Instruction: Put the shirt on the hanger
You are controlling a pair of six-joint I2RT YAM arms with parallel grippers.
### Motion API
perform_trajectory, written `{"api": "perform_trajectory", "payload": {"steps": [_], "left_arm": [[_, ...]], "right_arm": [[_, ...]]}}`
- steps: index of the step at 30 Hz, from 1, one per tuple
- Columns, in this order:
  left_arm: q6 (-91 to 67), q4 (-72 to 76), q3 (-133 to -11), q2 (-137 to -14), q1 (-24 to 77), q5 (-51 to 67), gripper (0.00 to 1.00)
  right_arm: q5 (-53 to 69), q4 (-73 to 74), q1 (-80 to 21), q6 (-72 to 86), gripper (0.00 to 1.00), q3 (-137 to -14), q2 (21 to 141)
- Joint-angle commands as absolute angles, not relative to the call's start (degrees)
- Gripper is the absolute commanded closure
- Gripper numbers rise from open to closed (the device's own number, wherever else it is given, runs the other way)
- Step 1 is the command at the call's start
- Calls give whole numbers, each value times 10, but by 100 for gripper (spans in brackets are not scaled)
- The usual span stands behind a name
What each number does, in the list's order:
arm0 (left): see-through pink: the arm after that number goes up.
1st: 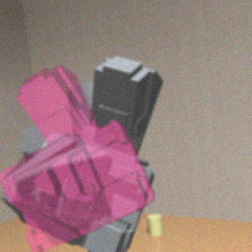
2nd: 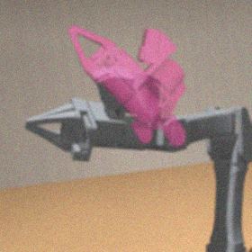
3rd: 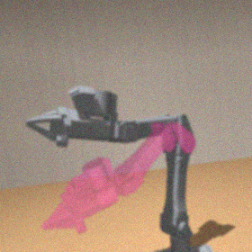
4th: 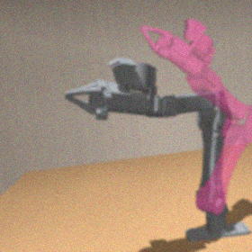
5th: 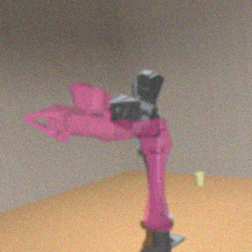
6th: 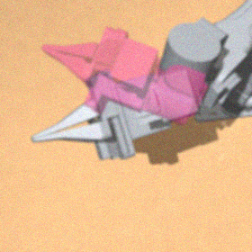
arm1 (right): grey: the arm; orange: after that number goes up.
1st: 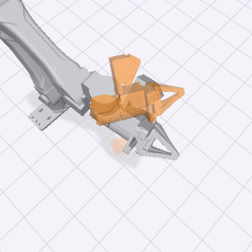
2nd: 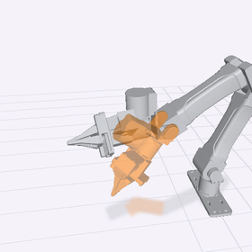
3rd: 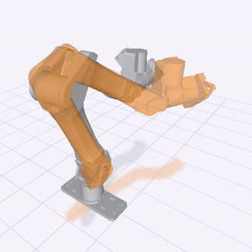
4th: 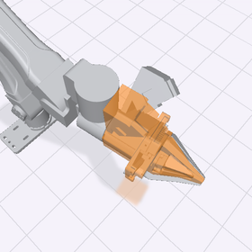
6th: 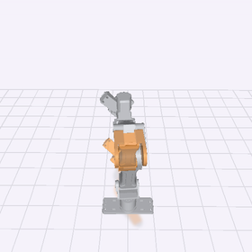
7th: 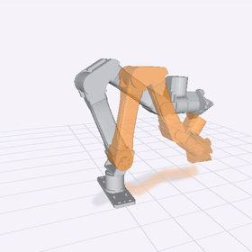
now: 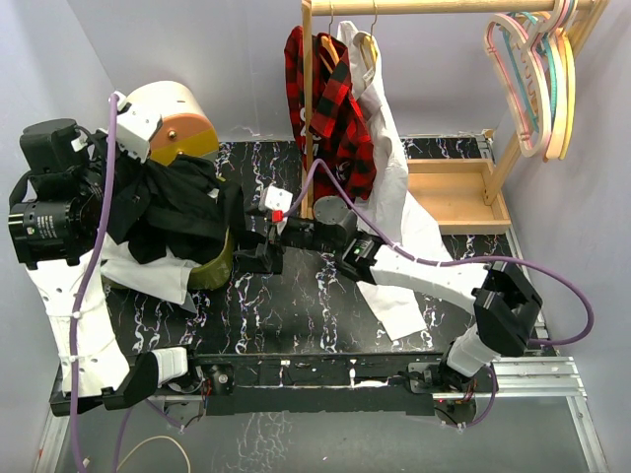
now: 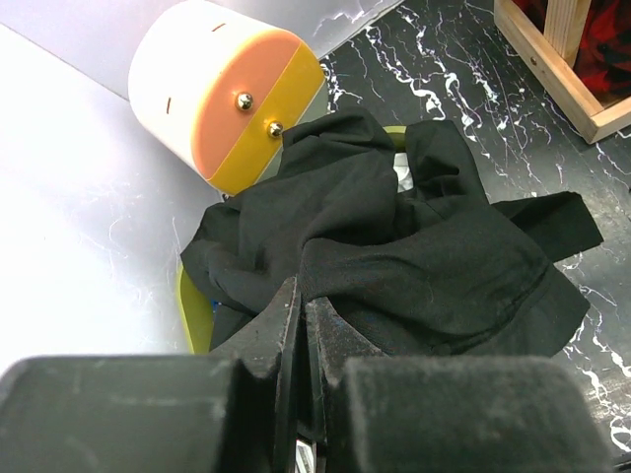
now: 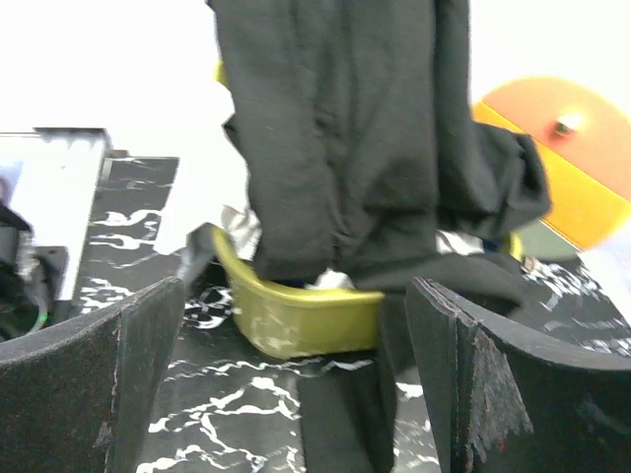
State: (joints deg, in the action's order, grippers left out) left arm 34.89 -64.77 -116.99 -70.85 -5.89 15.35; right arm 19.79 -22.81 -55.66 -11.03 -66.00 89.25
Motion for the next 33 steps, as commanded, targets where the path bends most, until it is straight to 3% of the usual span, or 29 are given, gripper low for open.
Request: {"api": "perform_trajectory", "payload": {"steps": [1, 15, 16, 20, 27, 29, 33], "left_arm": [[341, -631, -1173, -692, -59, 154, 100], [347, -651, -1165, -688, -59, 181, 100], [348, -659, -1170, -689, -59, 188, 100], [346, -655, -1187, -674, -59, 205, 100], [263, -481, -1240, -643, -59, 162, 100], [226, -472, -1322, -676, -59, 150, 100], [159, -448, -1412, -716, -59, 226, 100]], "right_arm": [[285, -311, -573, -67, 1, -669, 898], [197, -375, -587, -42, 4, -788, 1077], [170, -381, -587, -44, 15, -796, 1086], [108, -363, -588, -66, 88, -831, 1076], [7, -250, -603, -172, 92, -972, 970], [3, -210, -607, -207, 92, -1038, 954], [7, -128, -630, -280, 92, -1151, 934]]}}
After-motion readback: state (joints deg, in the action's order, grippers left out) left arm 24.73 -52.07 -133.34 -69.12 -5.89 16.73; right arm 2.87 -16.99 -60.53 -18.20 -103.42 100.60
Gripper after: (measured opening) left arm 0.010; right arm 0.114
